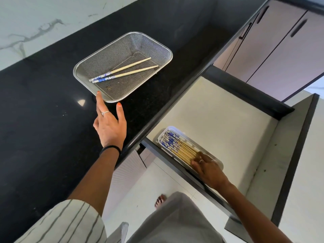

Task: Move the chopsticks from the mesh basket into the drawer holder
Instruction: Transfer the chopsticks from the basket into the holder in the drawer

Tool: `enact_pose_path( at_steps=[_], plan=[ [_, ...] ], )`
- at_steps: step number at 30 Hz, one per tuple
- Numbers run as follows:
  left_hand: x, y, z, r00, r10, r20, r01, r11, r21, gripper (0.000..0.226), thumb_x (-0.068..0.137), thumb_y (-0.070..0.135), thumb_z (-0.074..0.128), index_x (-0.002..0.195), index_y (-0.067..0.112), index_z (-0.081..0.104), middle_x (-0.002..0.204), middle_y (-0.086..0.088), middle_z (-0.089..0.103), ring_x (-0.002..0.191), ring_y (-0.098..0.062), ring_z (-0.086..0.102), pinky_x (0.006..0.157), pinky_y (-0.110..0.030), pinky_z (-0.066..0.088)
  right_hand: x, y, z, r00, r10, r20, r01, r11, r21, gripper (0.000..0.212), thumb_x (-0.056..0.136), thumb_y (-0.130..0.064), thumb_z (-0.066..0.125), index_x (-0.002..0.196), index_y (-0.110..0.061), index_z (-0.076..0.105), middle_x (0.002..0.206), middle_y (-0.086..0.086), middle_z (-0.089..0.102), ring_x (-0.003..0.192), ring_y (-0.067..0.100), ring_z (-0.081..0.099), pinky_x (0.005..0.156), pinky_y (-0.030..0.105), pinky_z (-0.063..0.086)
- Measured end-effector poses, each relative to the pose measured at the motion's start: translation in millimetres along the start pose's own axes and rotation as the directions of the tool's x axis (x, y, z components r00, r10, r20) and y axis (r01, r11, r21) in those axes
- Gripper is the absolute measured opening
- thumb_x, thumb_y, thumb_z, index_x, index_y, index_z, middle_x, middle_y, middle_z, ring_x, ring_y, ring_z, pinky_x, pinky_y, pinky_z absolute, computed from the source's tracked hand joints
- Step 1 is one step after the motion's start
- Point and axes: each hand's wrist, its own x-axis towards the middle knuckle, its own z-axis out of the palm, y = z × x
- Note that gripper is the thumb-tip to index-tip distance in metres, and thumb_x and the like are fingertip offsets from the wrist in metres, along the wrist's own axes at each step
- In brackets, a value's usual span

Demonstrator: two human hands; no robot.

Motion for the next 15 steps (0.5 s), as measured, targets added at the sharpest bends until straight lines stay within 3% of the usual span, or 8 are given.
enact_pose_path(
  at_steps=[2, 6, 12, 15],
  plan=[
    [0.0, -1.0, -0.2, 1.0, 0.004, 0.0, -0.004, 1.0, 0.001, 0.064, 0.102, 0.043, 0.035, 0.155, 0.026, 0.002, 0.16, -0.007, 0.026, 0.127, -0.022, 0.051, 0.116, -0.043, 0.019, -2.4, -0.9, 1.7, 0.999, 0.024, 0.035, -0.026, 0.997, 0.066, 0.051, 0.1, -0.048, 0.026, 0.139, -0.023, 0.045, 0.158, 0.002, 0.025, 0.143, 0.024, 0.03, 0.117, 0.042, 0.03],
    [0.5, -1.8, 0.6, 1.0, 0.008, -0.001, -0.008, 1.0, 0.018, 0.064, 0.102, 0.043, 0.035, 0.154, 0.027, 0.001, 0.16, -0.006, 0.026, 0.126, -0.024, 0.053, 0.115, -0.042, 0.021, -4.9, -5.2, -1.9, 0.997, 0.05, 0.051, -0.057, 0.987, 0.153, 0.058, 0.098, -0.051, 0.023, 0.134, -0.017, 0.053, 0.149, 0.002, 0.043, 0.132, 0.021, 0.047, 0.113, 0.03, 0.034],
    [0.3, -2.5, 2.1, 1.0, 0.011, -0.006, -0.011, 1.0, 0.029, 0.064, 0.102, 0.043, 0.034, 0.154, 0.026, 0.002, 0.16, -0.008, 0.026, 0.126, -0.025, 0.053, 0.115, -0.044, 0.022, 2.2, -12.9, -1.4, 0.998, 0.057, -0.017, -0.055, 0.991, 0.124, 0.05, 0.1, -0.046, 0.031, 0.143, -0.022, 0.04, 0.156, 0.0, 0.03, 0.138, 0.024, 0.039, 0.115, 0.039, 0.035],
    [0.7, -1.6, 2.0, 1.0, 0.011, -0.012, -0.01, 0.999, 0.032, 0.064, 0.102, 0.043, 0.035, 0.155, 0.026, 0.002, 0.16, -0.007, 0.026, 0.128, -0.024, 0.051, 0.115, -0.045, 0.023, 6.8, -14.7, -3.9, 0.998, 0.065, -0.016, -0.065, 0.997, 0.04, 0.057, 0.098, -0.051, 0.023, 0.145, -0.021, 0.036, 0.157, 0.001, 0.028, 0.14, 0.024, 0.036, 0.114, 0.04, 0.035]
  ],
)
